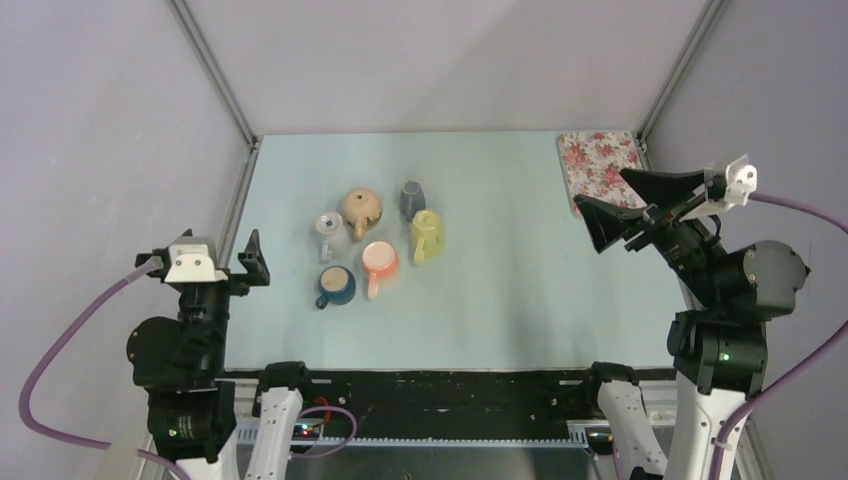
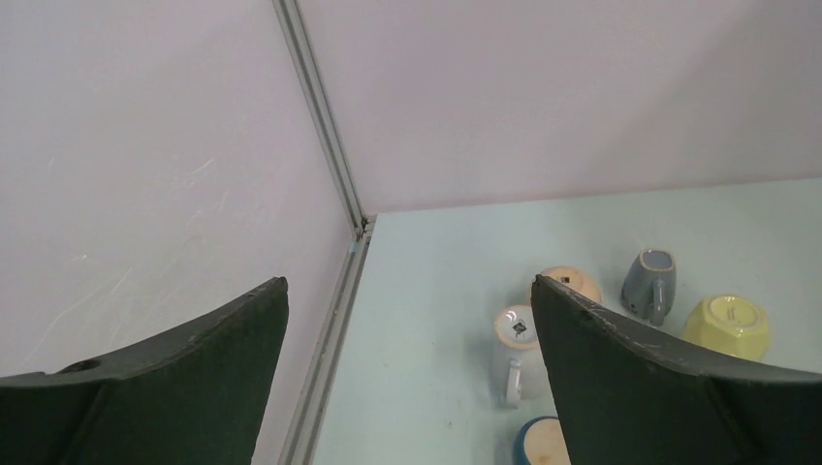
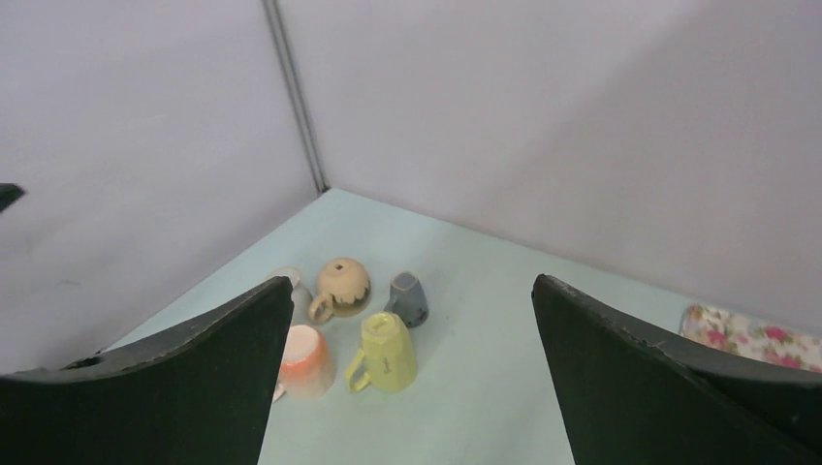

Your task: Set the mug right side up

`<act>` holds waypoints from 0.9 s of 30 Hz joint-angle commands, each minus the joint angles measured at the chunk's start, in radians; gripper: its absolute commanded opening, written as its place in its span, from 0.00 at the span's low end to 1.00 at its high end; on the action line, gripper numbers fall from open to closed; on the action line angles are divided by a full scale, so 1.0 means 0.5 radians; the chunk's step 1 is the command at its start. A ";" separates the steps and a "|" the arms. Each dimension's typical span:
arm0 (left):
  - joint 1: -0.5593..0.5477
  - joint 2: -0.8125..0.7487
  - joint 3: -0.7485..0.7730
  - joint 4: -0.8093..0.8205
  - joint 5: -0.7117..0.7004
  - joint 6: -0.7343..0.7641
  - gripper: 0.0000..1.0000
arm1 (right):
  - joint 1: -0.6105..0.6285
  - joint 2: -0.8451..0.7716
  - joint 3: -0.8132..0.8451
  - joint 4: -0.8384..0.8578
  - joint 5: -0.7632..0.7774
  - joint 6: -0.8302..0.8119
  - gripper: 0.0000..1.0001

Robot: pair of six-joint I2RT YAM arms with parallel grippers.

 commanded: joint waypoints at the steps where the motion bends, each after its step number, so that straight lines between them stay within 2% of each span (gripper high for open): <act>1: -0.009 0.030 -0.050 -0.108 -0.079 -0.030 0.98 | -0.012 0.045 -0.038 0.163 -0.124 0.160 1.00; 9: -0.009 0.044 -0.051 -0.109 0.050 -0.029 0.98 | -0.039 0.109 -0.062 0.304 -0.148 0.244 1.00; 11: -0.010 0.078 -0.036 -0.117 0.143 0.013 0.98 | -0.036 0.141 -0.062 0.354 -0.268 0.167 1.00; 13: -0.011 0.126 -0.010 -0.137 0.218 0.078 0.98 | -0.004 0.192 -0.070 0.394 -0.523 0.097 1.00; 15: -0.011 0.182 0.002 -0.142 0.242 0.137 0.98 | 0.084 0.254 -0.097 0.413 -0.548 0.059 1.00; 20: -0.012 0.293 -0.092 -0.137 0.324 0.292 0.98 | 0.440 0.475 -0.102 0.154 -0.196 -0.323 1.00; 27: -0.013 0.438 -0.385 -0.106 0.642 0.373 0.98 | 0.894 0.860 -0.090 0.061 0.183 -0.596 1.00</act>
